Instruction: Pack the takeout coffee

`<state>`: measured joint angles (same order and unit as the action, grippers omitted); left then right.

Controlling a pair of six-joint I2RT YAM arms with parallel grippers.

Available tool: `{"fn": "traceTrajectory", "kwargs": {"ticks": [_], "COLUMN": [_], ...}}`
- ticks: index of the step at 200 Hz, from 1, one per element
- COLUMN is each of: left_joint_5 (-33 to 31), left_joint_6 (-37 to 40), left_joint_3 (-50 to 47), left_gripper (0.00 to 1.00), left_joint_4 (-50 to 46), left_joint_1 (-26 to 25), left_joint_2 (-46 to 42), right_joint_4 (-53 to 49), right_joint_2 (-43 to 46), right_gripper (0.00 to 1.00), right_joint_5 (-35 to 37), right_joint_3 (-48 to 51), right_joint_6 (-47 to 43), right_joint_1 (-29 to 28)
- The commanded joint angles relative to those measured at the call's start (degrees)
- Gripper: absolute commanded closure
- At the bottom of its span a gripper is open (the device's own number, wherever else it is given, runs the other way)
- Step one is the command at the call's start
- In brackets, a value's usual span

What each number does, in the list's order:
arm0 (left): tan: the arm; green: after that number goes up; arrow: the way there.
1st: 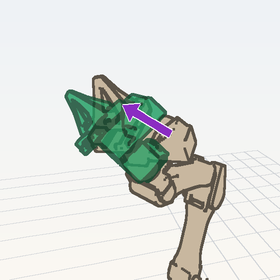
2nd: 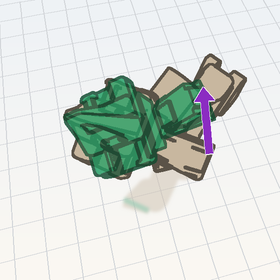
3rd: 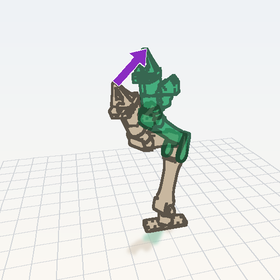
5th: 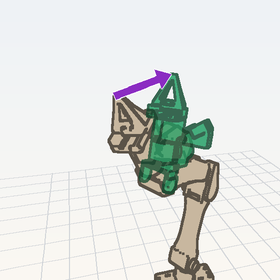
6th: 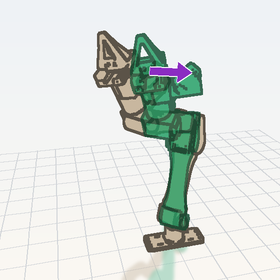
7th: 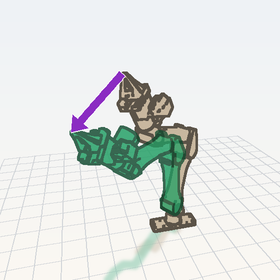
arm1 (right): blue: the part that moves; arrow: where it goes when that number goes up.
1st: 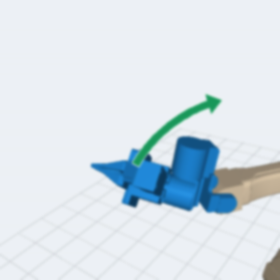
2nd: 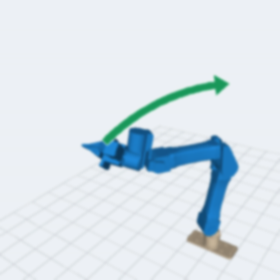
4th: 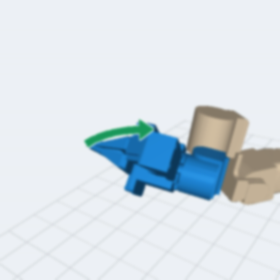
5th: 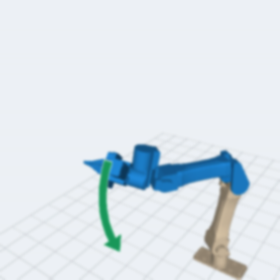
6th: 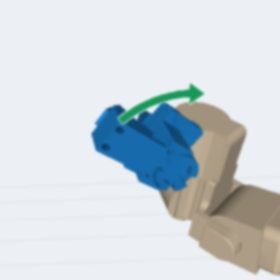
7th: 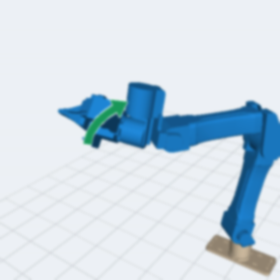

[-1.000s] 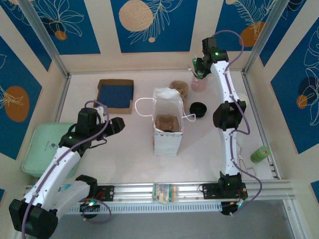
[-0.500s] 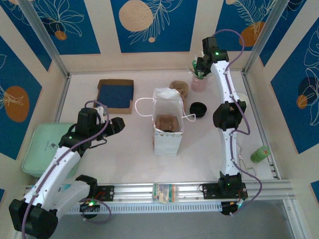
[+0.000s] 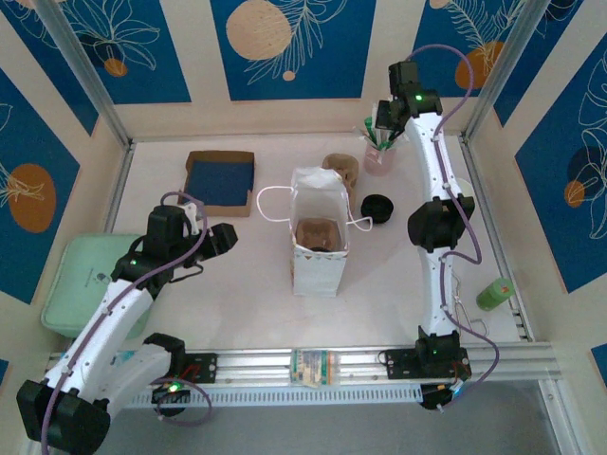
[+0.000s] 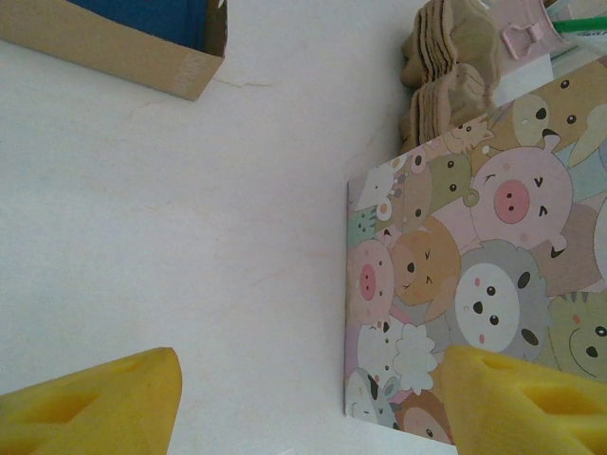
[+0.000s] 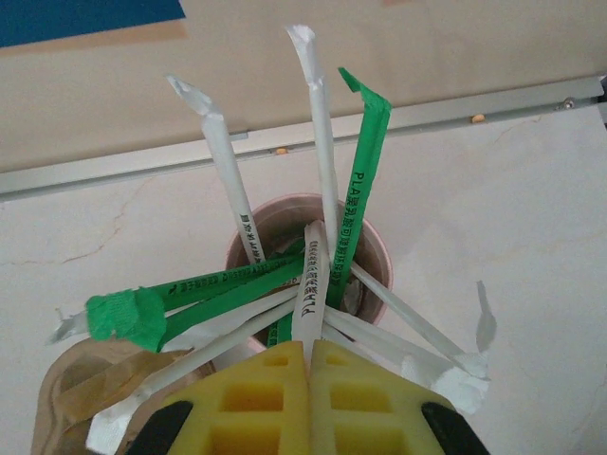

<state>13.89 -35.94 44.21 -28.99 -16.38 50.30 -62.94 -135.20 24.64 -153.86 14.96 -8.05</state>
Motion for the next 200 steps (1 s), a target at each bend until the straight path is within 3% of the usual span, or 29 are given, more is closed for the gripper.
{"fn": "traceTrajectory", "kwargs": {"ticks": [1,160,200], "left_joint_5": [0.0,0.44,0.61], "left_joint_6": [0.22,0.23,0.3], "left_joint_3": [1.76,2.63,2.66], "left_gripper": [0.27,0.27,0.27], "left_joint_4": [-0.45,-0.36,-0.23], "left_joint_1": [0.5,0.52,0.53], "left_joint_2": [-0.68,-0.28,-0.13], "right_joint_4": [-0.96,-0.83,-1.46], "right_joint_2": [3.24,4.07,4.01], "right_gripper": [0.96,0.96,0.84], "right_joint_5": [1.1,1.03,2.17], "right_joint_3": [-0.79,8.55,8.16], "right_joint_6": [-0.96,-0.28,-0.42], "right_joint_1": [-0.51,-1.05,-1.15]}}
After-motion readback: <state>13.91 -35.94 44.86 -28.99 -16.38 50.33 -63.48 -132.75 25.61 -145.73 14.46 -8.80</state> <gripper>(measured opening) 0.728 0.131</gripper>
